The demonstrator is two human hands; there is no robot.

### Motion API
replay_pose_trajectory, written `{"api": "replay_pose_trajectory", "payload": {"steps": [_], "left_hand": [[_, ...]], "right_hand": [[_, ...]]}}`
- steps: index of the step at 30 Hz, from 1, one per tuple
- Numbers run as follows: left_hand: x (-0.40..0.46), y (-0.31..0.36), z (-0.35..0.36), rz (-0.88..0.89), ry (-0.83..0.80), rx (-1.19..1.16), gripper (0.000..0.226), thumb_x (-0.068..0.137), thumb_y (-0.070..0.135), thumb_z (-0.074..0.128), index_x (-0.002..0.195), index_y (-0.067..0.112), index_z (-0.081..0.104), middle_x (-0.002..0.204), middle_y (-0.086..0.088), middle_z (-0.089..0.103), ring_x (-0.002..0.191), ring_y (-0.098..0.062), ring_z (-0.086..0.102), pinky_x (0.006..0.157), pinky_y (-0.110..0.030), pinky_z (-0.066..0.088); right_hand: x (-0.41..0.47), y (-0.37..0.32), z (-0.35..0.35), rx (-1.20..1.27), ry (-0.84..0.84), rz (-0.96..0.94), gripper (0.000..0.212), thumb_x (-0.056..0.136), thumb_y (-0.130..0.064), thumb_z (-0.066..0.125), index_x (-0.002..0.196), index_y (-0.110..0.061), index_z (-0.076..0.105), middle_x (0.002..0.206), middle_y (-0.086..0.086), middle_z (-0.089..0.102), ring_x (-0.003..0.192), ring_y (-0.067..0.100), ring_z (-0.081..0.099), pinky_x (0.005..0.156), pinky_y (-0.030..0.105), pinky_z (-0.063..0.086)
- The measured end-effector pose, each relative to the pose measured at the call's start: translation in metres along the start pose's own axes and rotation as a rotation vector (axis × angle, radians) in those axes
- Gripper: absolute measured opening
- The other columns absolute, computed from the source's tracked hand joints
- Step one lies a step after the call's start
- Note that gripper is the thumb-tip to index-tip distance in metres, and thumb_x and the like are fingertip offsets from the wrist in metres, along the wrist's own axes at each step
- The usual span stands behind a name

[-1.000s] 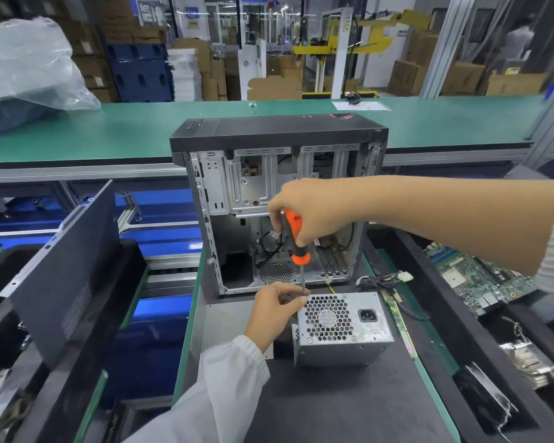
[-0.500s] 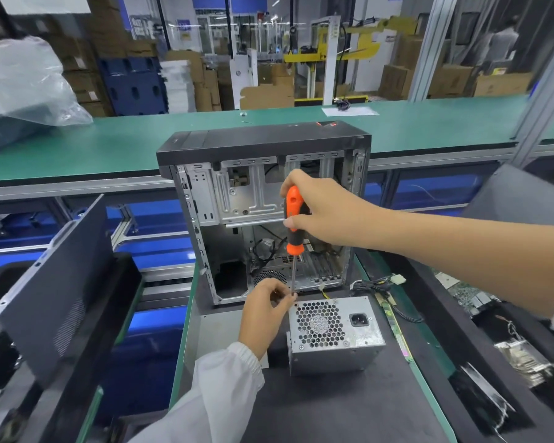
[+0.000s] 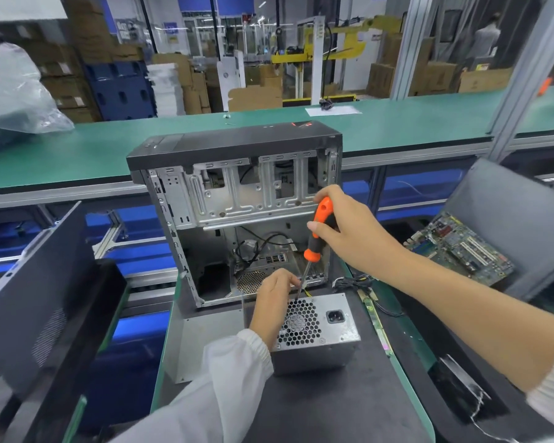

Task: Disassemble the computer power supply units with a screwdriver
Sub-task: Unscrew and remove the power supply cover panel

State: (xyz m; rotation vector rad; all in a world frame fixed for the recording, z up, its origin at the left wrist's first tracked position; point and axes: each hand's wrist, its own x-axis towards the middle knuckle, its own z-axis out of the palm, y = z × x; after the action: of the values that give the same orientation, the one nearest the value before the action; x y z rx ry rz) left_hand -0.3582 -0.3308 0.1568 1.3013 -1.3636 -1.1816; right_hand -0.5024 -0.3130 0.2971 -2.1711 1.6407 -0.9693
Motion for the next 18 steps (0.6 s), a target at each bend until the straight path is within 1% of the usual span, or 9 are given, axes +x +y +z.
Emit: {"api": "replay_pose_trajectory", "payload": {"steps": [1, 2, 4, 5, 7, 9, 11, 15, 18], "left_hand": [[-0.001, 0.000, 0.004, 0.026, 0.000, 0.033, 0.032, 0.095, 0.010, 0.039, 0.071, 0.018, 0.058, 0.059, 0.017, 0.045, 0.059, -0.003, 0.040, 0.061, -0.025, 0.032], [-0.003, -0.002, 0.007, 0.066, 0.009, 0.062, 0.031, 0.095, 0.007, 0.040, 0.072, 0.017, 0.059, 0.059, 0.016, 0.047, 0.056, -0.001, 0.041, 0.059, -0.021, 0.034], [-0.008, -0.008, 0.011, 0.148, 0.045, 0.100, 0.028, 0.096, 0.003, 0.041, 0.081, 0.016, 0.061, 0.059, 0.007, 0.046, 0.050, -0.003, 0.037, 0.050, -0.015, 0.031], [-0.010, -0.012, 0.011, 0.175, 0.067, 0.108, 0.026, 0.097, 0.004, 0.042, 0.086, 0.017, 0.062, 0.058, 0.005, 0.043, 0.049, -0.004, 0.034, 0.048, -0.015, 0.029], [-0.011, -0.017, 0.012, 0.202, 0.103, 0.110, 0.025, 0.099, 0.006, 0.044, 0.092, 0.020, 0.063, 0.055, 0.009, 0.039, 0.048, -0.004, 0.031, 0.047, -0.016, 0.028], [-0.012, -0.020, 0.013, 0.209, 0.116, 0.119, 0.027, 0.098, 0.006, 0.044, 0.092, 0.023, 0.064, 0.053, 0.011, 0.038, 0.047, -0.005, 0.030, 0.047, -0.018, 0.027], [-0.014, -0.021, 0.014, 0.210, 0.116, 0.117, 0.029, 0.099, 0.006, 0.044, 0.091, 0.025, 0.065, 0.051, 0.012, 0.039, 0.047, -0.006, 0.030, 0.046, -0.019, 0.027], [-0.017, -0.021, 0.012, 0.213, 0.114, 0.105, 0.030, 0.099, 0.006, 0.043, 0.091, 0.024, 0.066, 0.050, 0.015, 0.043, 0.046, -0.004, 0.031, 0.047, -0.014, 0.027], [-0.019, -0.020, 0.012, 0.211, 0.107, 0.124, 0.030, 0.099, 0.004, 0.043, 0.094, 0.020, 0.068, 0.058, 0.016, 0.049, 0.047, -0.003, 0.035, 0.049, -0.012, 0.029]], "right_hand": [[-0.002, 0.003, -0.002, -0.011, 0.016, 0.000, 0.027, 0.095, -0.025, 0.057, 0.118, -0.022, 0.042, 0.096, -0.008, 0.049, 0.074, -0.005, 0.043, 0.062, 0.007, 0.035], [-0.004, 0.006, -0.004, -0.025, 0.035, -0.003, 0.028, 0.095, -0.026, 0.057, 0.119, -0.022, 0.042, 0.097, -0.007, 0.048, 0.075, -0.005, 0.043, 0.061, 0.009, 0.033], [-0.008, 0.011, -0.007, -0.049, 0.073, -0.011, 0.028, 0.095, -0.027, 0.056, 0.120, -0.021, 0.044, 0.098, -0.006, 0.048, 0.077, 0.000, 0.045, 0.063, 0.011, 0.032], [-0.011, 0.015, -0.008, -0.051, 0.093, -0.010, 0.028, 0.095, -0.027, 0.056, 0.120, -0.020, 0.044, 0.098, -0.005, 0.049, 0.079, 0.004, 0.045, 0.065, 0.010, 0.032], [-0.017, 0.021, -0.008, -0.027, 0.146, 0.001, 0.027, 0.096, -0.026, 0.055, 0.119, -0.020, 0.045, 0.096, -0.004, 0.051, 0.083, 0.010, 0.045, 0.067, 0.011, 0.033], [-0.023, 0.026, -0.005, -0.006, 0.188, 0.013, 0.027, 0.096, -0.026, 0.054, 0.120, -0.020, 0.044, 0.096, -0.004, 0.051, 0.084, 0.010, 0.045, 0.068, 0.016, 0.030], [-0.027, 0.029, 0.000, -0.007, 0.196, 0.022, 0.029, 0.096, -0.027, 0.054, 0.123, -0.020, 0.043, 0.096, -0.005, 0.049, 0.081, 0.007, 0.044, 0.069, 0.019, 0.028], [-0.031, 0.030, 0.006, -0.024, 0.180, 0.012, 0.032, 0.096, -0.024, 0.054, 0.126, -0.018, 0.044, 0.101, -0.005, 0.048, 0.087, 0.008, 0.042, 0.070, 0.014, 0.026], [-0.031, 0.030, 0.005, -0.026, 0.186, 0.010, 0.032, 0.096, -0.024, 0.054, 0.125, -0.019, 0.044, 0.102, -0.005, 0.049, 0.088, 0.008, 0.042, 0.069, 0.014, 0.027]]}}
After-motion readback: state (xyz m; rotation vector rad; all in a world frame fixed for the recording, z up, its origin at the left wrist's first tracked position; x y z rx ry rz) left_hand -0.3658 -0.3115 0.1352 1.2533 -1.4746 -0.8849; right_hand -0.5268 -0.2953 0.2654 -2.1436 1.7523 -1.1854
